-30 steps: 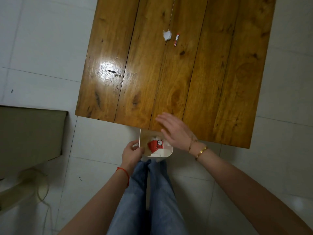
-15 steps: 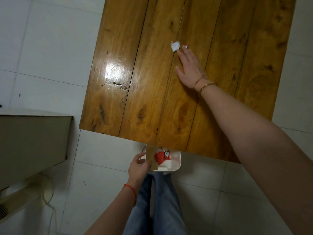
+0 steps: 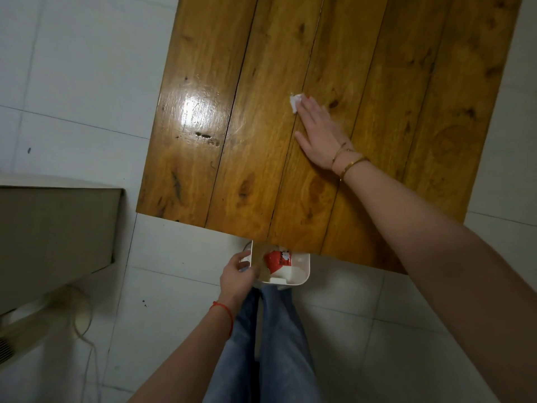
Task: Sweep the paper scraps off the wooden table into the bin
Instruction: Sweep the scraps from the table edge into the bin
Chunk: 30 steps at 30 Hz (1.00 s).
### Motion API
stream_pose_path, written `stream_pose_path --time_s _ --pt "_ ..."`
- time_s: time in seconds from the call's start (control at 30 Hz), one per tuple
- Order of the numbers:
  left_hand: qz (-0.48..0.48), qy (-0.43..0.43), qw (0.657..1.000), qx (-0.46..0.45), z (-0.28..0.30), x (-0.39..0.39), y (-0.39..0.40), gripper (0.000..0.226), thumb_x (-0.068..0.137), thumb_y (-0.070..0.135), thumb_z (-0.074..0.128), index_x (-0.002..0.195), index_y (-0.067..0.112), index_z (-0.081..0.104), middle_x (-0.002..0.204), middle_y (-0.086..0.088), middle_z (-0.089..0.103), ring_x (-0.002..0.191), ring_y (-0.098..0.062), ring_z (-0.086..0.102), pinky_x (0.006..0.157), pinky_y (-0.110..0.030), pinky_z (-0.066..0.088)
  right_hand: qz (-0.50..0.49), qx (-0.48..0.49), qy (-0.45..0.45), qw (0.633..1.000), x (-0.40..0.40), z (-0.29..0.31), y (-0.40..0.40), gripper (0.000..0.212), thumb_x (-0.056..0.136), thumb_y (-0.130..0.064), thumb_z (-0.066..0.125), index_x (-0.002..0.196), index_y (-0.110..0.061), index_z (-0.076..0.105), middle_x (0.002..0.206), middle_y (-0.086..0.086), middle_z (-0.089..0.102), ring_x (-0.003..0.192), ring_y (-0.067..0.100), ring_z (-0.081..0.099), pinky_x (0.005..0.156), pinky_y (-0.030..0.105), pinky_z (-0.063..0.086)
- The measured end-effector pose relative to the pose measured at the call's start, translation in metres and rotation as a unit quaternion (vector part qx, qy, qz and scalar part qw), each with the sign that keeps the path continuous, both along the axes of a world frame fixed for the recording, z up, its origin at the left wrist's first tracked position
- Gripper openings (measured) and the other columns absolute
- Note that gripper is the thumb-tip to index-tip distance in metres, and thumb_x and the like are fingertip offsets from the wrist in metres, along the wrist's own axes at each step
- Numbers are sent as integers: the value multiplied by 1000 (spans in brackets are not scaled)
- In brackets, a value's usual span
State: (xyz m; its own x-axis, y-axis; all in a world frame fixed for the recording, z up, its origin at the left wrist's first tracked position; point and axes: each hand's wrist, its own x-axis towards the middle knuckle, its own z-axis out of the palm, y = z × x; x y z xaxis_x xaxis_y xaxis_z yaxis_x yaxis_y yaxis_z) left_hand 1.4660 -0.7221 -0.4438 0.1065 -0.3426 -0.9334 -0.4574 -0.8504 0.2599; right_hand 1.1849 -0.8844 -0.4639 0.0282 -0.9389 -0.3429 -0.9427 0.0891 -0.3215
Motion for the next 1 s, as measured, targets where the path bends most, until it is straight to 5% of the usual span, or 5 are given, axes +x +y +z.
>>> stream_pose_path --time_s 0.37,0.63,0.77,1.0 --pt "-19 11 1000 -16 1 12 1 48 80 16 70 126 18 57 122 -15 63 108 -32 62 93 -48 54 156 9 0 988 60 7 131 57 100 -31 29 150 -9 13 159 11 12 148 24 6 121 42 12" --pt "-23 23 999 -27 3 17 6 49 81 11 67 129 13 55 120 -17 64 105 -31 63 95 -46 53 174 1 -45 984 114 15 212 51 97 -21 44 144 -3 32 150 15 37 141 28 30 115 43 30" --pt "-14 25 999 -26 7 21 12 47 80 6 65 125 14 56 118 -18 65 104 -32 64 96 -46 53 189 -17 -70 979 132 14 243 42 90 -17 50 130 -3 51 134 15 54 123 29 51 106 41 41" --pt "-18 27 999 -32 33 38 28 45 81 3 63 124 13 56 117 -18 65 105 -33 63 91 -47 55 -2 -59 -84 995 141 34 268 37 90 -13 53 126 -7 54 127 10 58 120 25 51 104 42 43"
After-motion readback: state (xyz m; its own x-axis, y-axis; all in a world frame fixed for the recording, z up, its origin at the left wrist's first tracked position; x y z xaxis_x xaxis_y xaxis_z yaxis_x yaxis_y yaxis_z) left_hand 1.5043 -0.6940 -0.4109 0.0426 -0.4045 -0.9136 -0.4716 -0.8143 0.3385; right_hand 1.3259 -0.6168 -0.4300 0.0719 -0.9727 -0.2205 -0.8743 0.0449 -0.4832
